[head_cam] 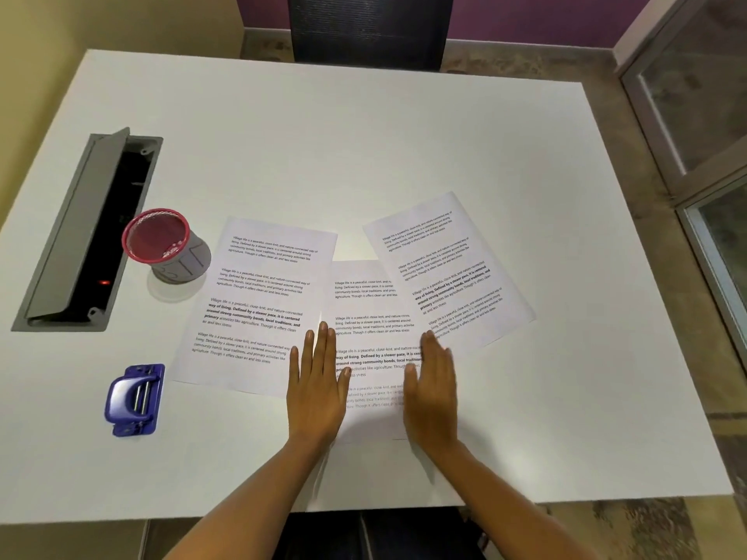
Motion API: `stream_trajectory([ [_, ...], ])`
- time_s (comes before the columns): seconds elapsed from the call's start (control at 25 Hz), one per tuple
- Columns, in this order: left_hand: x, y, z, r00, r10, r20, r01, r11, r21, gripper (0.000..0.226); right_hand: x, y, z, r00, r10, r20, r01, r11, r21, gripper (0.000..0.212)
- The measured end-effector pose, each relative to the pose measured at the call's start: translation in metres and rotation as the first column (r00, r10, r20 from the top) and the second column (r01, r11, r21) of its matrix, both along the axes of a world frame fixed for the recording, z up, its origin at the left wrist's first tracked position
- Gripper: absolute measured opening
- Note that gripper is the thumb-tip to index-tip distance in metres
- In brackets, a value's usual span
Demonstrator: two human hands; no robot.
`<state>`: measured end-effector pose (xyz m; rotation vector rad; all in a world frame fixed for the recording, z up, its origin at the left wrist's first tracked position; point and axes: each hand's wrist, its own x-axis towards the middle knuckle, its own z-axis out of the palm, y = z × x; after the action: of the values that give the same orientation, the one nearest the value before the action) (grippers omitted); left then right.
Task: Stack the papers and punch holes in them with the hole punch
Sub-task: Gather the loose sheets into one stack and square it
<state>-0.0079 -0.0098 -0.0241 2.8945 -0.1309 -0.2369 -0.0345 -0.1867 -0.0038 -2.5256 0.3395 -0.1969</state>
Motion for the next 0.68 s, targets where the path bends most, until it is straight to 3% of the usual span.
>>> stream_trajectory([
  [0.12,-0.001,0.000,0.002,1.000,-0.007,0.007,0.007,1.000,-0.029,0.063,0.048,-0.046,0.014,0.983,-0.182,-0.018,0.183,0.980,0.075,0.040],
  [0.32,-0.001,0.000,0.003,1.000,-0.011,0.007,0.011,0.999,-0.042,0.063,0.115,-0.126,0.020,0.915,-0.328,-0.233,0.324,0.944,-0.058,0.054],
  [0.48,0.000,0.001,0.001,1.000,-0.009,0.002,0.009,1.000,-0.028,0.063,0.128,-0.145,0.020,0.887,-0.308,-0.345,0.285,0.951,-0.117,0.079],
  [0.68,-0.001,-0.001,0.001,1.000,0.003,0.005,-0.003,1.000,-0.015,0.063,0.097,-0.119,0.017,0.922,-0.187,-0.339,0.185,0.982,-0.039,0.090],
])
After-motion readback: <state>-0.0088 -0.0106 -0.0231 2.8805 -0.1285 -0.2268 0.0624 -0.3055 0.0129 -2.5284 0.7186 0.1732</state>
